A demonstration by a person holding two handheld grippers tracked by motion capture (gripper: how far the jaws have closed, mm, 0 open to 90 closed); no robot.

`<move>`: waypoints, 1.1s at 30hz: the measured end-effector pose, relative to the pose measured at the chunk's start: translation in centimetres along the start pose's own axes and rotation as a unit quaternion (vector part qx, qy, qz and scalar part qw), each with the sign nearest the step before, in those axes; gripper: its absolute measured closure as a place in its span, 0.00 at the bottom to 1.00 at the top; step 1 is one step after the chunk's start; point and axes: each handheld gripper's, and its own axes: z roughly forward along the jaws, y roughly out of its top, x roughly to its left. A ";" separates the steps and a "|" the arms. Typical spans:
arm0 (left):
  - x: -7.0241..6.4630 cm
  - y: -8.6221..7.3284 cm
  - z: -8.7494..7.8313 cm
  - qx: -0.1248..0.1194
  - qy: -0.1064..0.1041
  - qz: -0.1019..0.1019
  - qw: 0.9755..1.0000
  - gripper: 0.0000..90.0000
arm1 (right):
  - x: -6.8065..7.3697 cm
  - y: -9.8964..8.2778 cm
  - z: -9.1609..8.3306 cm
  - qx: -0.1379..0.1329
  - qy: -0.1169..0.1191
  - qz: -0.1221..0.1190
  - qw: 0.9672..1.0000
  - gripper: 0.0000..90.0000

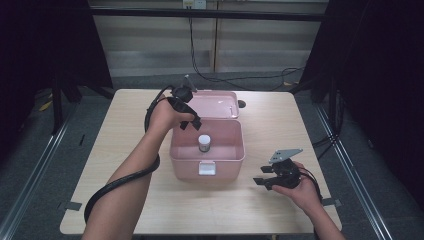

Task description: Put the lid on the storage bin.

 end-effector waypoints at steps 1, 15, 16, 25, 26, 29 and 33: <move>0.1 0.0 -0.1 0.000 0.002 0.002 1.000 0.41 | 0.1 0.2 -0.2 0.004 0.003 0.002 1.000 0.53; 0.8 -0.1 -1.3 -0.015 0.008 -0.009 1.000 0.34 | 1.5 1.9 -1.1 0.050 0.041 0.020 0.998 0.83; 0.9 -0.1 -1.3 -0.016 0.008 -0.010 1.000 0.33 | 1.7 2.1 -1.1 0.053 0.046 0.020 0.997 0.85; 1.2 -0.3 -1.7 -0.021 0.014 -0.016 1.000 0.28 | 3.3 3.8 -1.3 0.065 0.078 0.003 0.995 1.00; 1.3 -0.4 -1.7 -0.022 0.014 -0.014 1.000 0.28 | 3.4 4.0 -1.3 0.067 0.081 0.006 0.994 1.00; 1.4 -0.5 -1.8 -0.021 0.020 -0.012 1.000 0.27 | 3.8 4.6 -1.2 0.068 0.088 -0.001 0.994 1.00; 1.5 -0.7 -1.8 -0.024 0.022 -0.014 0.999 0.27 | 4.2 5.2 -1.2 0.071 0.095 -0.006 0.993 1.00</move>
